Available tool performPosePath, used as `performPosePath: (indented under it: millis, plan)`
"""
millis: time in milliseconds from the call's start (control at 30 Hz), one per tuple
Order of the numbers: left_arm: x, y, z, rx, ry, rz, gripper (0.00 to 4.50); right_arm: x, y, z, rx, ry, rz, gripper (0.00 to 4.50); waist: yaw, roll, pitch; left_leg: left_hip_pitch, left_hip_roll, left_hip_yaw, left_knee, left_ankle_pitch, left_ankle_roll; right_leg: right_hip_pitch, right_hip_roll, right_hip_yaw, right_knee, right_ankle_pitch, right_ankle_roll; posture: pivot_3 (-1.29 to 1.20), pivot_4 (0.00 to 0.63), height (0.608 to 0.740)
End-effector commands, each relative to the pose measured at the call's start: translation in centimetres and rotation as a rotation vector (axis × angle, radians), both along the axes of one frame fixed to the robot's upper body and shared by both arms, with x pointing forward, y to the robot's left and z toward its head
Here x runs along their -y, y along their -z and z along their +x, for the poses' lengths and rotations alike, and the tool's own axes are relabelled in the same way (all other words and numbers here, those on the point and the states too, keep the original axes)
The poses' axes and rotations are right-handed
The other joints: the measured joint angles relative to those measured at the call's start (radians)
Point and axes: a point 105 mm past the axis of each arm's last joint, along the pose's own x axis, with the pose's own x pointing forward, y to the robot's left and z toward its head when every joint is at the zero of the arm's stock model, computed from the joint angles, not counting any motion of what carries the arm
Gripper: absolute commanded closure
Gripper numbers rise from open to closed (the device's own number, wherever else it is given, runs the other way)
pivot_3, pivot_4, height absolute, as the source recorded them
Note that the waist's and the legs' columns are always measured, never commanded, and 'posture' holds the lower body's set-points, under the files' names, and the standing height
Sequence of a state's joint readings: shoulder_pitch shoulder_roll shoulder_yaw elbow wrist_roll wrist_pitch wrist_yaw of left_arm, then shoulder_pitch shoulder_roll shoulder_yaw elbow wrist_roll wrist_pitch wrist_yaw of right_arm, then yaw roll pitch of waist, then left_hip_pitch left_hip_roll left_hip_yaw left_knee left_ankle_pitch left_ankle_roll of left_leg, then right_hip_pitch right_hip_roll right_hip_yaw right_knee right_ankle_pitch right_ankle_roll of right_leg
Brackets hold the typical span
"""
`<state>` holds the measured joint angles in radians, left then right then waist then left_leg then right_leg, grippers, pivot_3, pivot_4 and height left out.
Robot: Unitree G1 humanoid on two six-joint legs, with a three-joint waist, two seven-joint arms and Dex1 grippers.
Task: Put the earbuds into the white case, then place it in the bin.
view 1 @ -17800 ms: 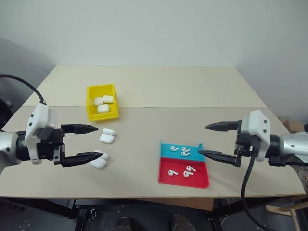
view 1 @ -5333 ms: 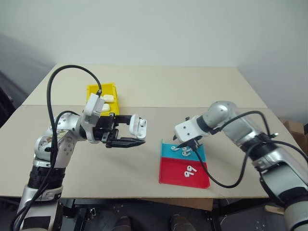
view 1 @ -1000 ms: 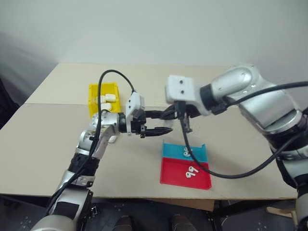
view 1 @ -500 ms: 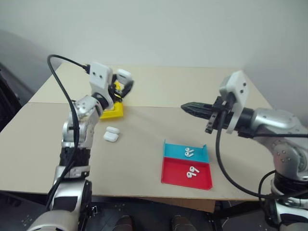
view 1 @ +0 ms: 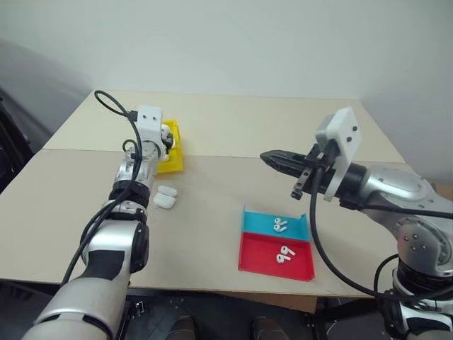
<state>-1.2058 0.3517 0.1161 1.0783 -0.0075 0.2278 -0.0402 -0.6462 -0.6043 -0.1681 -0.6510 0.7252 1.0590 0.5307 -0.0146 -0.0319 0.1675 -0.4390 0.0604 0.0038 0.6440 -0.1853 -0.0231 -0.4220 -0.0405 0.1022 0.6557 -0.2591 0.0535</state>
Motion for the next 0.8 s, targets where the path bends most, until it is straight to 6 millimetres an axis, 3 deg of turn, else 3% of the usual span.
performPosePath:
  millis: [33, 233, 400, 533, 700, 800]
  plan:
    - [-0.5, -1.9, 0.2, 0.065, -0.032, 0.015, 1.72, 0.3, -0.4, -0.3, 0.023, 0.023, -0.02, 4.48, 0.0, 0.0, 0.0, 0.0, 0.0, 0.0, 0.0, 0.0, 0.0, 0.0, 0.0, 0.0, 0.0, 0.0, 0.0, 0.0, 0.15, 0.74]
    - [-1.4, -1.8, 0.1, 0.053, -0.058, 0.014, 1.72, 0.4, -0.3, -0.5, 0.016, 0.024, -0.024, 4.48, -0.001, 0.0, 0.0, 0.0, 0.0, -0.001, 0.0, 0.0, 0.0, 0.0, 0.0, -0.001, 0.0, 0.0, 0.0, 0.0, 0.15, 0.74]
    - [-1.6, -1.2, 0.0, 0.037, -0.055, 0.026, 0.02, 0.3, -0.3, -0.6, 0.012, 0.02, -0.023, 4.5, 0.0, 0.0, 0.0, 0.0, 0.0, -0.001, 0.0, 0.0, -0.001, 0.0, -0.001, -0.001, 0.0, 0.0, 0.0, 0.0, 0.15, 0.74]
    - [-1.4, -2.5, -0.1, 0.119, -0.04, 0.04, 0.02, 0.3, -0.4, -0.7, 0.011, 0.017, -0.018, 4.5, 0.0, 0.0, 0.0, 0.0, -0.001, -0.001, 0.0, 0.001, -0.001, 0.0, -0.001, -0.002, 0.0, 0.0, 0.0, 0.0, 0.15, 0.74]
    - [-1.5, -5.7, -1.5, 0.326, 0.086, 0.013, 0.02, 0.4, -0.2, -0.6, 0.01, 0.027, 0.004, 4.5, -0.004, 0.0, 0.0, 0.0, 0.0, -0.001, 0.0, 0.001, -0.001, 0.0, -0.001, -0.002, 0.001, 0.0, 0.0, 0.0, 0.15, 0.74]
    - [-0.3, -7.1, -4.1, 0.365, 0.3, 0.021, 0.02, 1.1, 0.6, -0.3, -0.001, 0.051, 0.009, 4.5, -0.008, 0.0, 0.0, 0.0, 0.0, -0.001, -0.001, 0.001, -0.002, 0.0, -0.001, -0.002, 0.001, 0.0, 0.0, 0.0, 0.15, 0.74]
